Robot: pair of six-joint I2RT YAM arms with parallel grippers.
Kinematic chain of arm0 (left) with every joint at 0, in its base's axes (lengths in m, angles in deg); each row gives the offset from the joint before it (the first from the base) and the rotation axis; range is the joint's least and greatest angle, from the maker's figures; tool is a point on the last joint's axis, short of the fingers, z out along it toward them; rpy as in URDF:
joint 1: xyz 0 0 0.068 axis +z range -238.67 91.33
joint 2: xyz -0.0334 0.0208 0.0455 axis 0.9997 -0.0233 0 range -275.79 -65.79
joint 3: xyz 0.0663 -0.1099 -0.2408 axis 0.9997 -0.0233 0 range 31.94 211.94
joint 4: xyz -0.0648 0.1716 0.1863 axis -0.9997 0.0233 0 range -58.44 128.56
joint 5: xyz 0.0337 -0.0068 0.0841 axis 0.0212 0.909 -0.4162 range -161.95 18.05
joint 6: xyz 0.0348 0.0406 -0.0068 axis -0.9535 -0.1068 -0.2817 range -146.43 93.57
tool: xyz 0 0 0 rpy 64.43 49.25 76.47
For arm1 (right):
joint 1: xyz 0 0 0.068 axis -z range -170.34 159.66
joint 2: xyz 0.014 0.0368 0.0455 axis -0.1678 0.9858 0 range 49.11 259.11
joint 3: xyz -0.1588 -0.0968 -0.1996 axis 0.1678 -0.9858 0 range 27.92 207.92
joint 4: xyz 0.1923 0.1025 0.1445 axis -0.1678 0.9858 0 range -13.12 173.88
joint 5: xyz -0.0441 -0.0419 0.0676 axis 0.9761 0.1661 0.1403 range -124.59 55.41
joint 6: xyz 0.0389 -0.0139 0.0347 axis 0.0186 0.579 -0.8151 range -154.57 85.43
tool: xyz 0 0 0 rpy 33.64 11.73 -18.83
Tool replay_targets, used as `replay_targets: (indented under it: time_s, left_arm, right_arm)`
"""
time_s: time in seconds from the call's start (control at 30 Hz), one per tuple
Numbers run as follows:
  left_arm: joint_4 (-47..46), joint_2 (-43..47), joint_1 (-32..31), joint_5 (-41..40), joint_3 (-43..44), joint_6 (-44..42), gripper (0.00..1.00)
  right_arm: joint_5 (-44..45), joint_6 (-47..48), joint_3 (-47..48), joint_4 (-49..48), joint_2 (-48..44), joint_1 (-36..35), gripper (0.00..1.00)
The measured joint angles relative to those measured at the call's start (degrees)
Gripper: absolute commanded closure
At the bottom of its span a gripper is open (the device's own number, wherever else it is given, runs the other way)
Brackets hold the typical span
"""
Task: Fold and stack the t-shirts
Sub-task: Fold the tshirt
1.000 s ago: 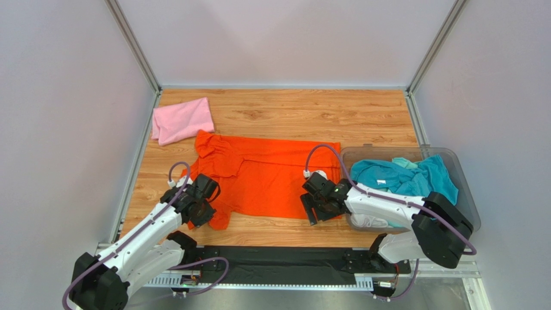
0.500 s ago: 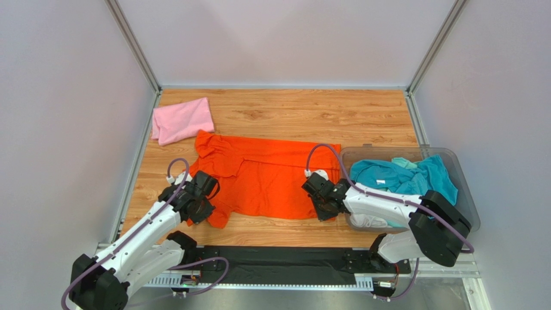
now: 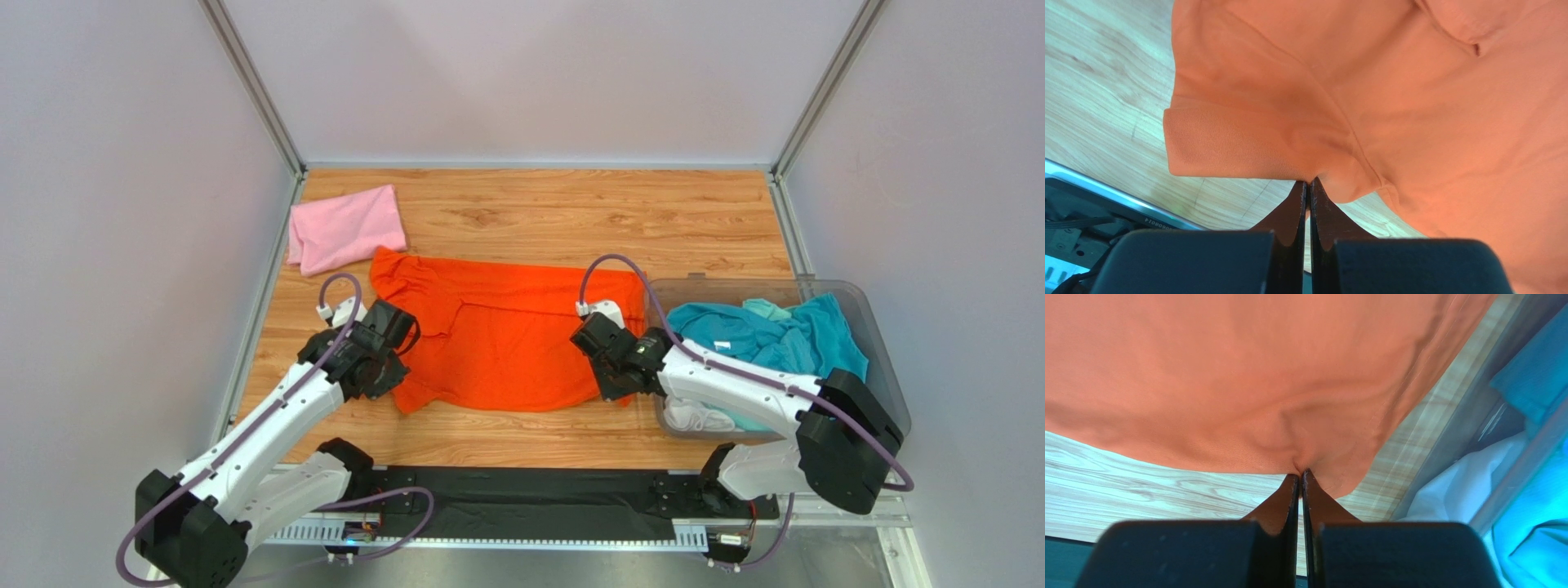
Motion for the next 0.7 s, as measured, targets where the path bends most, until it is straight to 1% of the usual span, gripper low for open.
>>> replay_targets:
  time_s: [0.17,0.33,0.5,0.7]
  left_arm:
    - [-0.3,-3.3,0.1,-1.7,4.3,-2.1,1.00]
    - [-1.9,-7.4,2.2,-2.6,9.0,-4.8,1.00]
    - [-4.5,-12.3,4.5,-3.4,12.9,-7.9,1.00]
    - [-8.0,-19.7,6.2,-3.6,19.3,-12.1,1.00]
  right_arm:
    - [1.2,1.8,3.2,0.5,-0.1,1.4,1.00]
    - [2.6,3.5,5.9,1.0,0.5,4.5,1.00]
    - [3.0,5.3,9.7,1.2,3.4,7.1,1.00]
    - [3.0,6.5,12.2,1.2,7.1,9.4,1.00]
